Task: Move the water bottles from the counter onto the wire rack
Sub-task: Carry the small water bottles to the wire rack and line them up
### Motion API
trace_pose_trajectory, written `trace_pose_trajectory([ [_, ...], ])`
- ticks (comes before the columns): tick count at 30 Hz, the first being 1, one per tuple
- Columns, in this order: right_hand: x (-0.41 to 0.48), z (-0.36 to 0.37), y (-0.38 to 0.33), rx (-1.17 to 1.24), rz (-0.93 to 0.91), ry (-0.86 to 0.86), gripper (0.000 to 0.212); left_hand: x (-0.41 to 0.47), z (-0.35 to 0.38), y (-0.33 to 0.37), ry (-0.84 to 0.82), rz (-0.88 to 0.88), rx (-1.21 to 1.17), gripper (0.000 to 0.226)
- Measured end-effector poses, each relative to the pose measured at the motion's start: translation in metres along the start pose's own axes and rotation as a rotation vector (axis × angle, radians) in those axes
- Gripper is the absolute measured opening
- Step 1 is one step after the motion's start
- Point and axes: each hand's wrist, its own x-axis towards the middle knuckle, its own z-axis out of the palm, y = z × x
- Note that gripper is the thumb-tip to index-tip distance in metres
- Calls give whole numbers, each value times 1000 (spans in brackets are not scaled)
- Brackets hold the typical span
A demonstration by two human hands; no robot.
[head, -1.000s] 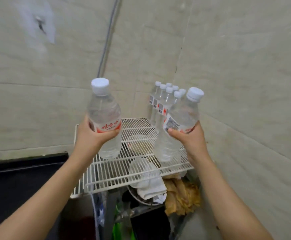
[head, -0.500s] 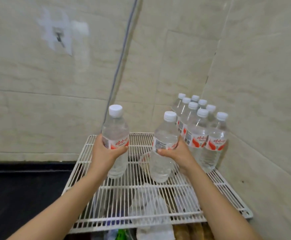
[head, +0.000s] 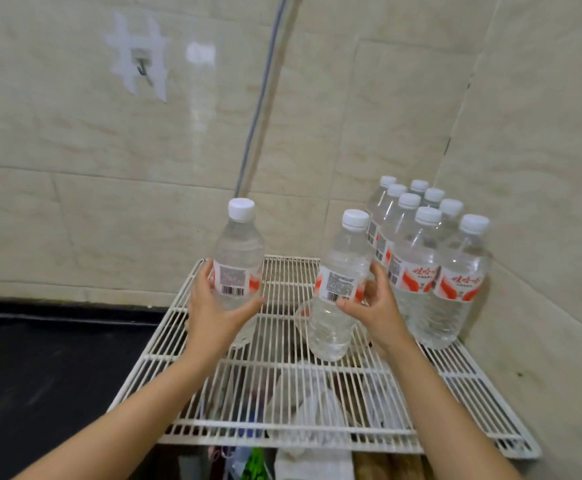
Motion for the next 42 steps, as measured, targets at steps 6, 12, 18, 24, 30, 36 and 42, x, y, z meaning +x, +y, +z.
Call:
trace_pose_trajectory([
  [6, 16, -19, -14, 139, 104, -214, 76, 33, -50, 0, -338, -76, 1, 99],
  [12, 13, -15, -12, 171, 114, -221, 76, 42, -45, 3, -481, -14, -6, 118],
  [18, 9, -3, -23, -49, 63, -145, 63, 21, -11, 1, -43, 87, -23, 115],
  [24, 5, 21, -26, -341, 21, -2, 57, 24, 5, 2, 70, 132, -54, 101],
  [30, 21, 31, -16, -337, -20, 232, 51, 49, -4, -2, -117, 56, -335, 75],
  [36, 81, 36, -9, -434, -38, 547, 63, 105, 22, 9, -235, 67, -342, 71],
  [42, 140, 37, 5, -487, 122, 700, 71, 172, 77, 16, -266, 94, -333, 72],
])
